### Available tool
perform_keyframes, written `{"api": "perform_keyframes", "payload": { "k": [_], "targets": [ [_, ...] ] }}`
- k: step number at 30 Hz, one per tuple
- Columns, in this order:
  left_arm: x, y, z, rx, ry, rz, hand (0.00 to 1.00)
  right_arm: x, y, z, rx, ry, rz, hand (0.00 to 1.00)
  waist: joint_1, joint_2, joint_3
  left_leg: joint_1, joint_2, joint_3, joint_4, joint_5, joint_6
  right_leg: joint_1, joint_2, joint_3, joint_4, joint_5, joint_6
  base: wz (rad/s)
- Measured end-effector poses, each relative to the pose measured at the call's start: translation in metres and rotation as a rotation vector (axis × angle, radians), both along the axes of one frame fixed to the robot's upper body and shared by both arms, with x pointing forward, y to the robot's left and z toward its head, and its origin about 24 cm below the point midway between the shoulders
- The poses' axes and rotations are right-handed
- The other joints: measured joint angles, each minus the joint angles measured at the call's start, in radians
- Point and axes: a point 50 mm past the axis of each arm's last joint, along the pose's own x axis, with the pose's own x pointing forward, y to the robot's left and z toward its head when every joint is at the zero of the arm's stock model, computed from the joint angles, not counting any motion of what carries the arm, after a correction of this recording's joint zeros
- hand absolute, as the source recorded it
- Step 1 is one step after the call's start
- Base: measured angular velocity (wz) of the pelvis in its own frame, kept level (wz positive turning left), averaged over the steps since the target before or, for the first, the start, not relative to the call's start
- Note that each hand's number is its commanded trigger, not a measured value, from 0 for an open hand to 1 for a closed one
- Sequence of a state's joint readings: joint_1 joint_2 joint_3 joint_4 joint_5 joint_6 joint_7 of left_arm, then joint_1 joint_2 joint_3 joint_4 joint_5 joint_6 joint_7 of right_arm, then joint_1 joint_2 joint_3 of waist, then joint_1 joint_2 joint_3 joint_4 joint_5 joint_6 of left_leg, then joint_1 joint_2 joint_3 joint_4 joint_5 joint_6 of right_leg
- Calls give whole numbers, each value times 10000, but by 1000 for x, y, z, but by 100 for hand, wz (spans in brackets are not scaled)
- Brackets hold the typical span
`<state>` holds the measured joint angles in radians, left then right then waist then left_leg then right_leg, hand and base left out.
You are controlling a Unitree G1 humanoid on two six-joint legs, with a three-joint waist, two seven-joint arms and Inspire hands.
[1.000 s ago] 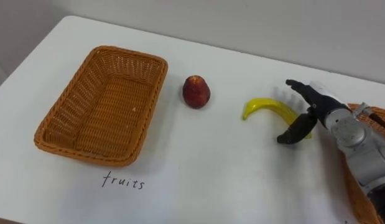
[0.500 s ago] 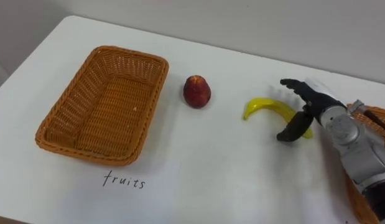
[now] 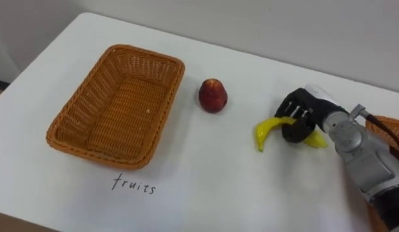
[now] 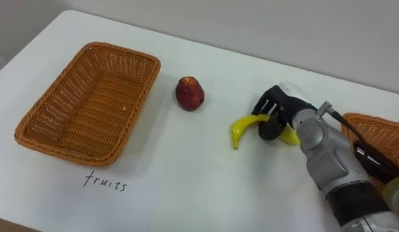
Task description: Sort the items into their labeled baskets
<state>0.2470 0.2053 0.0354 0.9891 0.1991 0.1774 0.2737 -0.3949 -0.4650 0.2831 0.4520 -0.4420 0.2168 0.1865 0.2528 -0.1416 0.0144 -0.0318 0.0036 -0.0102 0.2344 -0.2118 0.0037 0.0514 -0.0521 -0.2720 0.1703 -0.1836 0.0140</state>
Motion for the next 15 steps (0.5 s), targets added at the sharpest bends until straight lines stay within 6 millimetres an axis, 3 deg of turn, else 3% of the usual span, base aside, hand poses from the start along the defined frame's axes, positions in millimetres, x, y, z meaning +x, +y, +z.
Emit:
{"api": "perform_keyframes", "payload": {
  "k": [15],
  "targets": [
    [0,0,0,-61,-101,80,0,1,2,2,48,-154,175,100,-43,22,19,-20,-8,-22,15,2,-1,24,-7,-69,-1,0,0,0]
  ]
}}
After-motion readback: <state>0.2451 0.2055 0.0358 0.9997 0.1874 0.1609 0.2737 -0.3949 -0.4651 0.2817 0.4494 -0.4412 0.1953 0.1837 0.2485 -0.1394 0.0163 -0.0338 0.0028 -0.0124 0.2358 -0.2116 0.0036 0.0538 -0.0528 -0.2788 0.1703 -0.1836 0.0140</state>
